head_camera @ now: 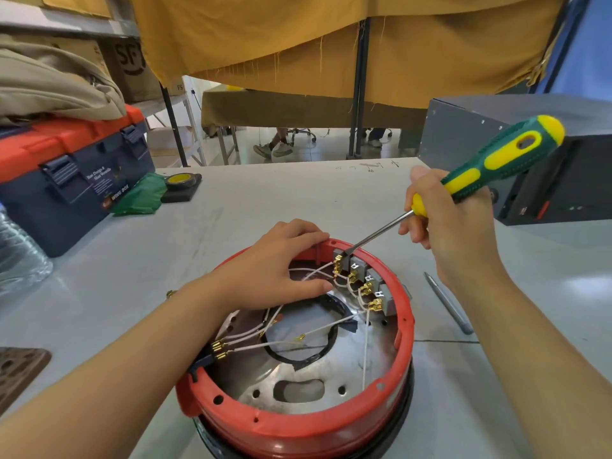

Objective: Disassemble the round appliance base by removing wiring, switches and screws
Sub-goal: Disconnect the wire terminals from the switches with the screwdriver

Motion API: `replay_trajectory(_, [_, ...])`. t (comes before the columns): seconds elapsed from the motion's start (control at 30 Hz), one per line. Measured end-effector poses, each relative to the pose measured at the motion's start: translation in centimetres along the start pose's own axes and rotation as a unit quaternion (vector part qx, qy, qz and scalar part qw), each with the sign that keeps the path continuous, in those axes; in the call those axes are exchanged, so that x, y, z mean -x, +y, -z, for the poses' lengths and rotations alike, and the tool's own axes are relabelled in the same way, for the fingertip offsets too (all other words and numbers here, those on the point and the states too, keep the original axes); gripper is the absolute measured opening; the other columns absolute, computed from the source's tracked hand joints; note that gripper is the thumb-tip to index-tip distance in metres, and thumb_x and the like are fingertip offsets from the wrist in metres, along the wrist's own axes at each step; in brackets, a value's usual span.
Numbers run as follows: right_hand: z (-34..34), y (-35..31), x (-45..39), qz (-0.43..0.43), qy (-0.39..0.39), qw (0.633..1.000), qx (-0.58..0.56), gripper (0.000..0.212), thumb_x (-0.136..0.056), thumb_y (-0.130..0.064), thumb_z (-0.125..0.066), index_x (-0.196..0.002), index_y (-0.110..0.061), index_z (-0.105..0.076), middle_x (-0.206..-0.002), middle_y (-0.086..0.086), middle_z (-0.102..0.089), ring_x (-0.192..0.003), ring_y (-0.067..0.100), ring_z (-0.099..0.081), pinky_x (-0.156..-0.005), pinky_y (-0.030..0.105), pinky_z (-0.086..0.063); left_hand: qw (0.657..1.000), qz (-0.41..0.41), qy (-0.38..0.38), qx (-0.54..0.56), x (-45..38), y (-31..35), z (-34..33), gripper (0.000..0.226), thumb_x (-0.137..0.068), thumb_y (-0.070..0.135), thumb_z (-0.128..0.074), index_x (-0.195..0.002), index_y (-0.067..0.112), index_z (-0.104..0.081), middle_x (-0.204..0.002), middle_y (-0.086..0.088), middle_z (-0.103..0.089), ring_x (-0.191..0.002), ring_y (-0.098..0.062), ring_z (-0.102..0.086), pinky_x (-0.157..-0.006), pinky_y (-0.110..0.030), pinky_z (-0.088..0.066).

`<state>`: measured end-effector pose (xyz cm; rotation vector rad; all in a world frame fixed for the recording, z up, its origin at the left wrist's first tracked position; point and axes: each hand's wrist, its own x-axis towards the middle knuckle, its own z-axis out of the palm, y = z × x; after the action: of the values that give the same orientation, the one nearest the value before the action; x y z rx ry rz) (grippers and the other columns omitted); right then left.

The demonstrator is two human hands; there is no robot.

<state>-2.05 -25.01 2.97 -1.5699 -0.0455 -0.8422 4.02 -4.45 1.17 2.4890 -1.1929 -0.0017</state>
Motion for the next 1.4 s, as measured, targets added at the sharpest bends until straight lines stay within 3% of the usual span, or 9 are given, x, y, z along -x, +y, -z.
replay_trajectory(0.3, [-0.2,-0.4,0.4,0.046,-0.022,0.998,0.031,0.036,-0.089,-0.029,-0.051,-0.056,-0.013,-0.052,-0.038,-0.006,-0.047,-0.036,0.01,-0.049,-0.043,0.011,-0.039,1.0,-0.011,0.01,0.025,0.1,-0.4,0.1,0.06,-0.081,0.048,-0.065,-0.134,0.029,-0.044,-0.135,0.013,-0.041,-0.124,-0.004,-0.037,-0.107,-0.024,-0.031])
replay_trajectory(0.5, [-0.6,-0.6,0.8,0.07,-0.03,0.996,0.043,0.032,-0.089,-0.029,-0.052,-0.06,-0.015,-0.053,-0.041,-0.008,-0.049,-0.037,0.01,-0.049,-0.05,0.021,-0.047,0.999,-0.018,0.015,0.043,0.1,-0.3,0.2,0.039,-0.082,0.043,-0.067,-0.116,0.03,-0.053,-0.125,0.014,-0.047,-0.116,-0.005,-0.042,-0.101,-0.021,-0.033])
replay_trajectory(0.73, [-1.0,-1.0,1.2,0.089,-0.048,0.993,0.066,0.031,-0.089,-0.029,-0.051,-0.059,-0.02,-0.051,-0.041,-0.011,-0.049,-0.04,0.01,-0.052,-0.049,0.021,-0.046,0.999,-0.011,0.003,0.04,0.0,-0.3,0.1,0.023,-0.084,0.042,-0.064,-0.102,0.029,-0.059,-0.134,0.012,-0.042,-0.121,-0.004,-0.036,-0.099,-0.017,-0.028])
replay_trajectory(1.0, [-0.8,0.2,0.1,0.005,0.012,1.0,-0.027,0.034,-0.088,-0.022,-0.05,-0.054,-0.015,-0.047,-0.041,-0.008,-0.04,-0.033,0.007,-0.038,-0.043,0.025,-0.039,0.999,-0.01,0.008,0.04,0.0,-0.3,0.1,0.012,-0.087,0.038,-0.062,-0.095,0.029,-0.062,-0.133,0.011,-0.043,-0.121,-0.003,-0.036,-0.095,-0.013,-0.025])
replay_trajectory(1.13, [-1.7,1.7,0.9,-0.043,-0.023,0.999,-0.008,0.038,-0.087,-0.027,-0.05,-0.049,-0.025,-0.048,-0.039,-0.007,-0.04,-0.035,0.009,-0.039,-0.044,0.025,-0.038,0.999,-0.009,0.007,0.038,0.0,-0.3,0.0,0.009,-0.087,0.036,-0.062,-0.09,0.028,-0.064,-0.133,0.012,-0.043,-0.122,-0.004,-0.037,-0.097,-0.014,-0.025])
replay_trajectory(1.27, [-2.1,1.6,1.0,-0.04,-0.041,0.998,-0.001,0.036,-0.086,-0.027,-0.052,-0.05,-0.02,-0.049,-0.041,-0.007,-0.042,-0.035,0.009,-0.038,-0.043,0.025,-0.038,0.999,-0.004,0.004,0.039,0.0,-0.2,0.0,0.011,-0.087,0.038,-0.061,-0.082,0.029,-0.063,-0.135,0.012,-0.042,-0.123,-0.003,-0.036,-0.099,-0.017,-0.026])
replay_trajectory(1.4, [-1.1,0.8,0.6,-0.027,0.004,0.999,-0.033,0.035,-0.088,-0.025,-0.051,-0.055,-0.014,-0.048,-0.041,-0.009,-0.041,-0.035,0.007,-0.038,-0.042,0.022,-0.038,0.999,-0.005,0.007,0.037,-0.1,-0.2,0.0,0.013,-0.088,0.038,-0.059,-0.081,0.029,-0.063,-0.135,0.012,-0.042,-0.122,-0.003,-0.036,-0.095,-0.015,-0.024])
